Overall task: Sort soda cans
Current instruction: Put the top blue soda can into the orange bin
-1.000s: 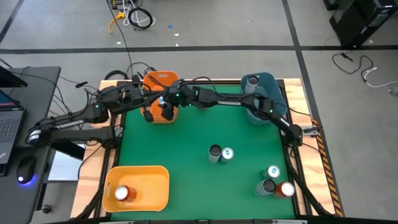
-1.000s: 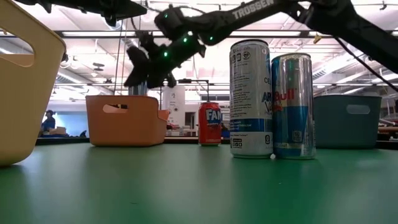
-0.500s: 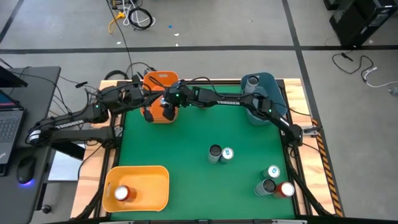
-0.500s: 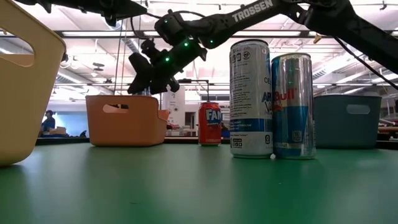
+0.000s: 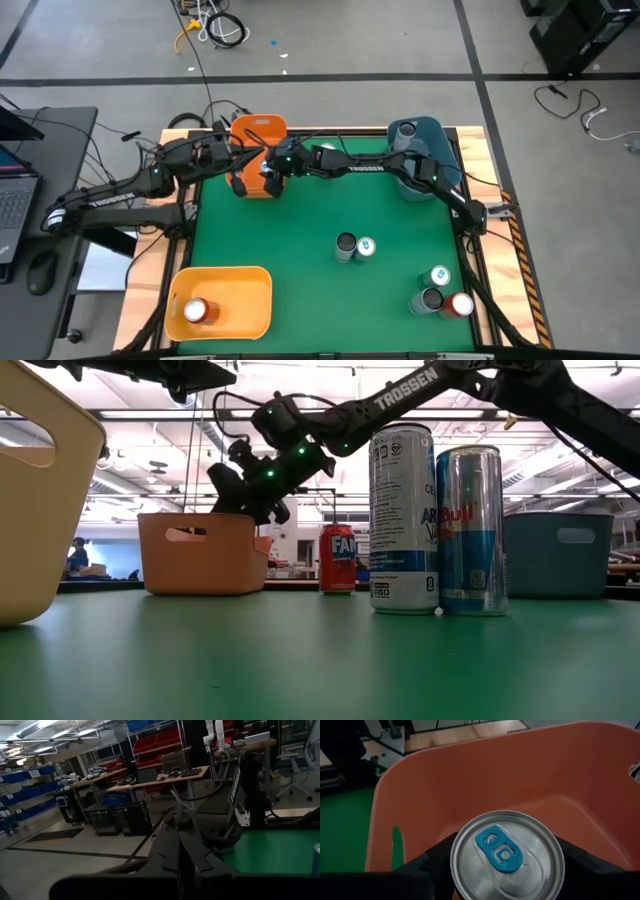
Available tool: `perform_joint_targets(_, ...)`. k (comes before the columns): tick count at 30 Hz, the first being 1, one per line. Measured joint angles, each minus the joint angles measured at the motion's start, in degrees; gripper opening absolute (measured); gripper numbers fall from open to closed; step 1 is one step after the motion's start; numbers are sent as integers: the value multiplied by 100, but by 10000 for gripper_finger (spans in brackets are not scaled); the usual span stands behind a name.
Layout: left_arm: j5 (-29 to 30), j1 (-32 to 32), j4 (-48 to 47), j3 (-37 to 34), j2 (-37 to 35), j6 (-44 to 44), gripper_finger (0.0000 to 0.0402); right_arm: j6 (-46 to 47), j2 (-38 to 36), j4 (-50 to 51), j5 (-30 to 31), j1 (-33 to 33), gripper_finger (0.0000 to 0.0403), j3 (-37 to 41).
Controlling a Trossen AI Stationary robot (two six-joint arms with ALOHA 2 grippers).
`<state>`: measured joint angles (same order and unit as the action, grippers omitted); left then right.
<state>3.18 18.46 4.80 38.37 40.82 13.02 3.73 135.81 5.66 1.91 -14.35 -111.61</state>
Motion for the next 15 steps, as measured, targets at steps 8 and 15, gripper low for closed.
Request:
perform_joint_targets(8, 0, 0, -7, -2, 0, -35, 0, -111, 2, -157, -1, 2, 275, 0)
perform_joint_targets(15, 0, 0, -22, -2, 0, -33, 0, -133, -4, -209, 0, 2, 275, 0)
